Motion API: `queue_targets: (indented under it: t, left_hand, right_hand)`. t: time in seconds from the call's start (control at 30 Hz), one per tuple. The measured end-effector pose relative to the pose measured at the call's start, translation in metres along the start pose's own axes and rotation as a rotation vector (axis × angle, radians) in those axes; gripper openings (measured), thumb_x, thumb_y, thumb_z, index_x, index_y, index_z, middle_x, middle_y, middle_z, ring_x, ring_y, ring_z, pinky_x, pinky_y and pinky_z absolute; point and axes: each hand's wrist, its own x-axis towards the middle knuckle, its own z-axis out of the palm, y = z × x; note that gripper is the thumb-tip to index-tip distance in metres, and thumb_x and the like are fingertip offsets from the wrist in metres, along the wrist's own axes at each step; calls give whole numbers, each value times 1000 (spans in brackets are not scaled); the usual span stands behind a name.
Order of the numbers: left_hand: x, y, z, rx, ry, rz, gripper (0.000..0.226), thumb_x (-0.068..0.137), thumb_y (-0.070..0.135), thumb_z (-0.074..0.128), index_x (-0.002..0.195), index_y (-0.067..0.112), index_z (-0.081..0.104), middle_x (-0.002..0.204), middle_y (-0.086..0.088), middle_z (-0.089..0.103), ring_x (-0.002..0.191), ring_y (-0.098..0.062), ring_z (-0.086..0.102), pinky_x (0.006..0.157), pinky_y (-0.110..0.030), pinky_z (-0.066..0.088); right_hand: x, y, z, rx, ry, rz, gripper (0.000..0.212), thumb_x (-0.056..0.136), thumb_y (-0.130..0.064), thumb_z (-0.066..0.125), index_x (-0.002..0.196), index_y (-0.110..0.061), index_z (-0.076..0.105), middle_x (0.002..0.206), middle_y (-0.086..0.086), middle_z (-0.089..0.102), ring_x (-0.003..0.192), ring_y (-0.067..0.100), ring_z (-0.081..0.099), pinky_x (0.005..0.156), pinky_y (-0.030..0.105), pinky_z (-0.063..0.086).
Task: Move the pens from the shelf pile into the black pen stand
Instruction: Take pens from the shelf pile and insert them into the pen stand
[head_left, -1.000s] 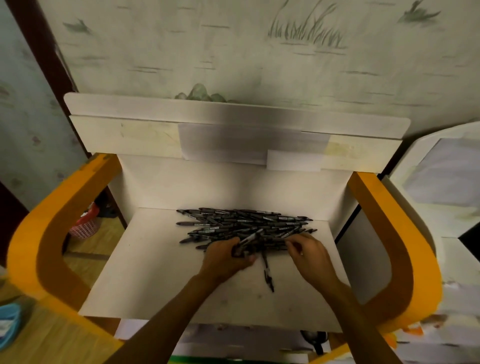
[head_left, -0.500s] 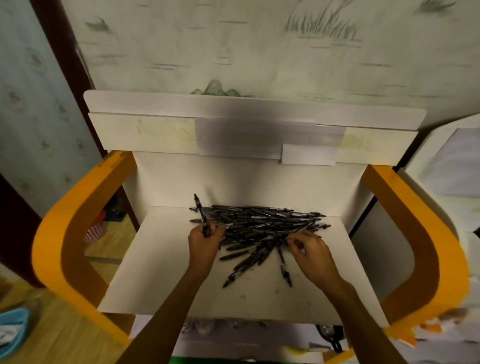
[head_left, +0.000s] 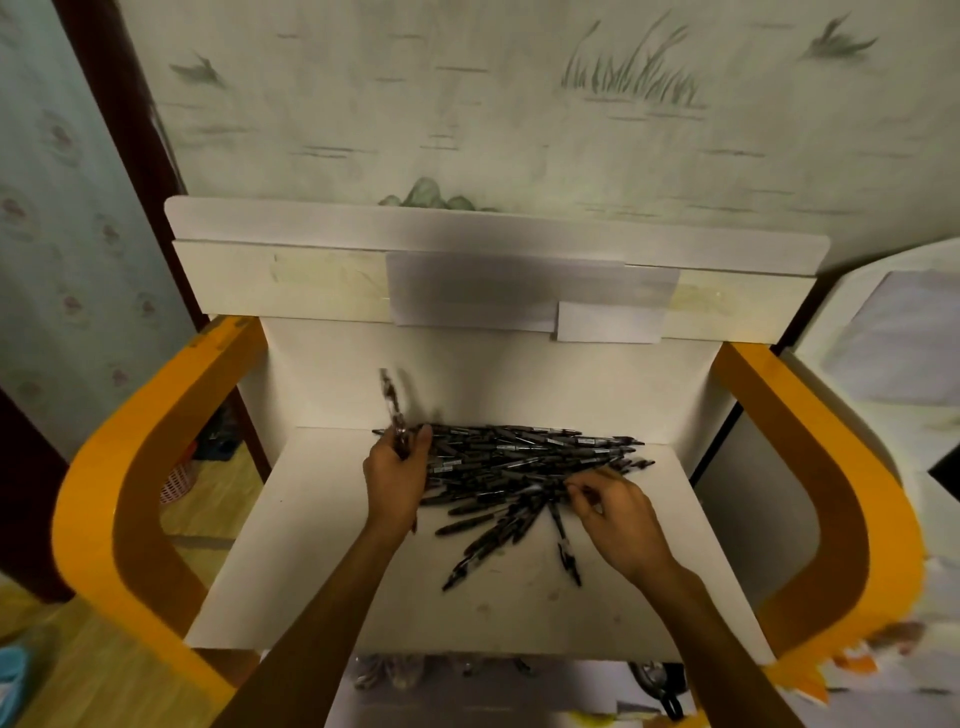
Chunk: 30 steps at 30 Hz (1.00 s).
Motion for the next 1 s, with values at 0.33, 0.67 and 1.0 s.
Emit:
queue_targets:
  t: [0.33, 0.67, 1.0]
  left_hand:
    - [-14, -29, 0, 11, -16, 19, 21, 87, 26, 76, 76, 20, 59, 67, 4, 62, 59, 3, 57, 63, -15, 47]
    - [-7, -15, 3, -74, 75, 119, 39, 89, 15, 73, 60, 18, 47, 48, 17, 47, 49, -2, 41, 54, -12, 39]
    - [-20, -57, 1, 10, 76, 84, 32, 87, 16, 74, 62, 19, 55, 54, 2, 49, 50, -5, 42, 52, -21, 37]
  right_hand:
    - [-7, 8, 2, -5, -12, -12, 14, 96, -28, 56, 99, -30, 70, 99, -9, 63, 79, 4, 57, 73, 31, 53]
    - [-4, 3, -1, -20, -26, 9, 17, 97, -28, 55, 104, -28, 70, 102, -7, 62, 82, 8, 59, 76, 32, 52]
    - [-3, 4, 3, -32, -9, -26, 17, 97, -27, 55, 102, -26, 71, 101, -8, 63, 80, 5, 58, 74, 27, 52]
